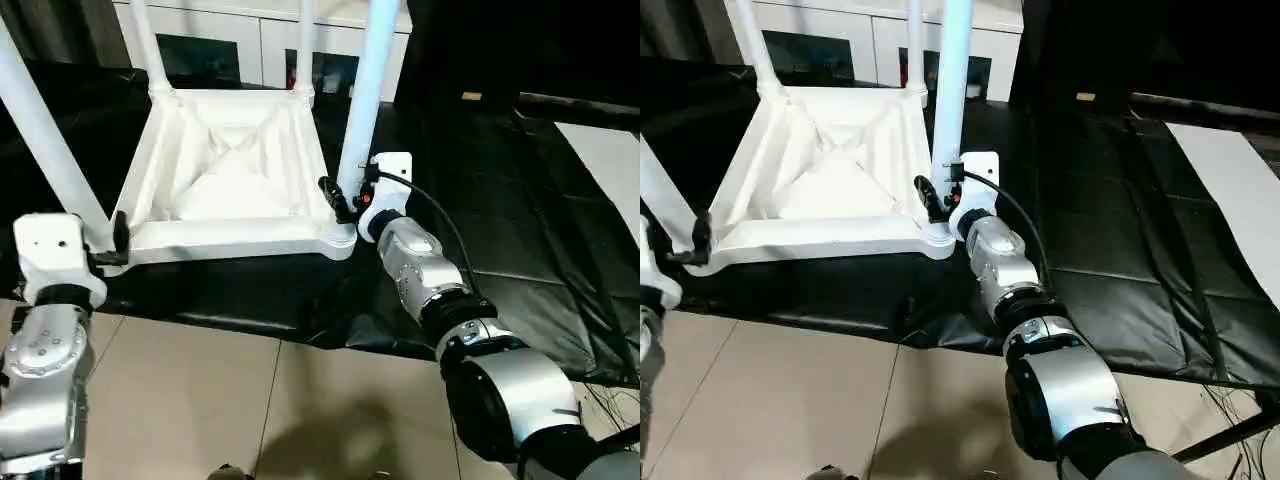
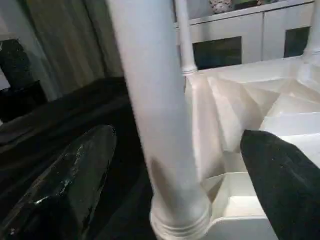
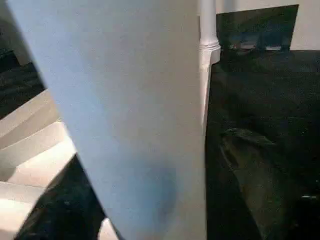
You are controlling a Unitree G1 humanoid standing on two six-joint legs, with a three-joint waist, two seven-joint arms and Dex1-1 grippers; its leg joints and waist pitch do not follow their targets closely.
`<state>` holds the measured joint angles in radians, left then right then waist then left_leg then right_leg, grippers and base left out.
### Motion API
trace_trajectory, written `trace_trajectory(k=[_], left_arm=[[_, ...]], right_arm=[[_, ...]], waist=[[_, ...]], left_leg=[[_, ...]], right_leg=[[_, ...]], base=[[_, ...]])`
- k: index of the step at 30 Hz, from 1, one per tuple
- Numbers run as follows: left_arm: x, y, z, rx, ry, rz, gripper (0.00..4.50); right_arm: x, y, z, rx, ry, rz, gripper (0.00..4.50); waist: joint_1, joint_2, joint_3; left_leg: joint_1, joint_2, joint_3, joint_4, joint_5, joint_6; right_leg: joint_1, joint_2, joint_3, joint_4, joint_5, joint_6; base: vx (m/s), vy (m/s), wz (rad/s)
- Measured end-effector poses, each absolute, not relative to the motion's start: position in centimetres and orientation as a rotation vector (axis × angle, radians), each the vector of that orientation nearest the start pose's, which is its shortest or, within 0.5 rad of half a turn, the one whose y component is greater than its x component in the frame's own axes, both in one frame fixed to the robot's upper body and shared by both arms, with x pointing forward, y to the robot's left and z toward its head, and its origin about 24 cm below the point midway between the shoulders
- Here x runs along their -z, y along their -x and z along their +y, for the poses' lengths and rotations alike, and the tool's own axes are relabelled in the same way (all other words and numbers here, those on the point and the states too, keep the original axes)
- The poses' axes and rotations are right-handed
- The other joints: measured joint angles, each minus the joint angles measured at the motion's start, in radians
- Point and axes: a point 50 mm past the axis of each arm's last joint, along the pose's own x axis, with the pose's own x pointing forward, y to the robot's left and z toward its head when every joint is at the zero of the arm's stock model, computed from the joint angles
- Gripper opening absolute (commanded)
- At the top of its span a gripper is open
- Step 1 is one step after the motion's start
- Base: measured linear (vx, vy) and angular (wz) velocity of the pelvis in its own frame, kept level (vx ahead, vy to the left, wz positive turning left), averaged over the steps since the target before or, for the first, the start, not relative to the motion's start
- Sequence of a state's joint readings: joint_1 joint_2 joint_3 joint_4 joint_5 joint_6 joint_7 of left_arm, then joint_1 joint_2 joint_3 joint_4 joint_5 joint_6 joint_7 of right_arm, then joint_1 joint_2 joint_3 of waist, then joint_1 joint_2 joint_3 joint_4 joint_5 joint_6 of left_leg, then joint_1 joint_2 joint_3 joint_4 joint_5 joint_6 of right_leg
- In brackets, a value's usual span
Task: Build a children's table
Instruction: Flip table
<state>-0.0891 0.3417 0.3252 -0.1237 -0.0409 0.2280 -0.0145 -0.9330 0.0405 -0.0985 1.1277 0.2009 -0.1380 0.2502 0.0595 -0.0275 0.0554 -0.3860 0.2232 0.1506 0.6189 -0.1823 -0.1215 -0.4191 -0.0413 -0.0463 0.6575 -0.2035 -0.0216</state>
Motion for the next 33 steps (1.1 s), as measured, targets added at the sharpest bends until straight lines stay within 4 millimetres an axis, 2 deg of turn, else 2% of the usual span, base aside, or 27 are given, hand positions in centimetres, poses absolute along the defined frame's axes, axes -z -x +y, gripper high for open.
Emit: trace_trajectory(k=[5,11,15,21,24,28,30,33], left_arm=[[-11.0,-25.9,27.8,-0.306,-0.262,-0.040,4.50],[-11.4,-26.4,27.7,-0.297,-0.248,-0.052,4.50],[-11.1,-26.6,27.0,-0.245,-0.235,-0.034,4.50],[-10.7,-27.0,25.3,-0.165,-0.222,-0.006,4.50],[-10.7,-27.2,25.0,-0.155,-0.218,-0.002,4.50],[-11.4,-27.8,24.5,-0.143,-0.196,-0.020,4.50],[-11.5,-28.0,24.3,-0.138,-0.183,-0.025,4.50],[-11.9,-28.4,23.8,-0.126,-0.156,-0.038,4.14]], right_arm=[[-8.7,-38.8,-6.9,-0.389,-0.224,0.099,2.81],[-8.8,-38.9,-7.1,-0.390,-0.241,0.113,2.35],[-8.8,-38.9,-8.2,-0.369,-0.225,0.108,2.08],[-8.5,-38.3,-9.9,-0.343,-0.206,0.086,1.98],[-8.4,-38.0,-10.4,-0.345,-0.194,0.079,1.96],[-8.2,-37.0,-12.0,-0.325,-0.175,0.065,1.92],[-8.2,-36.7,-12.6,-0.313,-0.168,0.064,1.91],[-8.1,-36.1,-13.4,-0.292,-0.157,0.064,1.90]], waist=[[0.002,0.001,0.000],[0.002,0.000,0.000],[0.012,0.000,0.000],[0.032,-0.001,-0.001],[0.031,-0.002,-0.001],[0.036,-0.002,-0.001],[0.034,-0.002,-0.001],[0.031,-0.001,-0.001]], left_leg=[[0.000,0.000,0.000,0.000,0.000,0.000],[0.000,0.000,0.000,0.000,0.000,0.000],[-0.001,0.000,0.000,0.000,-0.001,0.001],[-0.001,0.000,0.001,-0.001,-0.002,0.003],[-0.001,0.000,0.002,-0.001,-0.002,0.003],[0.000,0.000,0.002,-0.001,-0.002,0.004],[0.001,0.000,0.003,-0.001,-0.002,0.004],[0.002,0.000,0.003,-0.001,-0.002,0.004]], right_leg=[[0.001,0.000,0.000,-0.001,0.000,0.000],[0.001,0.000,0.000,-0.001,0.000,0.000],[0.002,0.000,0.000,-0.003,0.000,0.000],[0.006,0.000,0.000,-0.009,0.000,0.001],[0.006,-0.001,0.000,-0.011,0.001,0.001],[0.009,-0.001,0.000,-0.012,-0.001,0.004],[0.010,-0.002,0.001,-0.012,-0.002,0.005],[0.011,-0.002,0.001,-0.012,-0.001,0.006]], base=[[0.000,0.000,0.00],[0.000,0.000,0.00],[0.000,0.000,0.00],[0.000,0.000,0.00],[0.000,0.000,0.00],[0.000,0.000,0.00],[0.000,0.000,0.00],[0.000,0.000,0.00]])
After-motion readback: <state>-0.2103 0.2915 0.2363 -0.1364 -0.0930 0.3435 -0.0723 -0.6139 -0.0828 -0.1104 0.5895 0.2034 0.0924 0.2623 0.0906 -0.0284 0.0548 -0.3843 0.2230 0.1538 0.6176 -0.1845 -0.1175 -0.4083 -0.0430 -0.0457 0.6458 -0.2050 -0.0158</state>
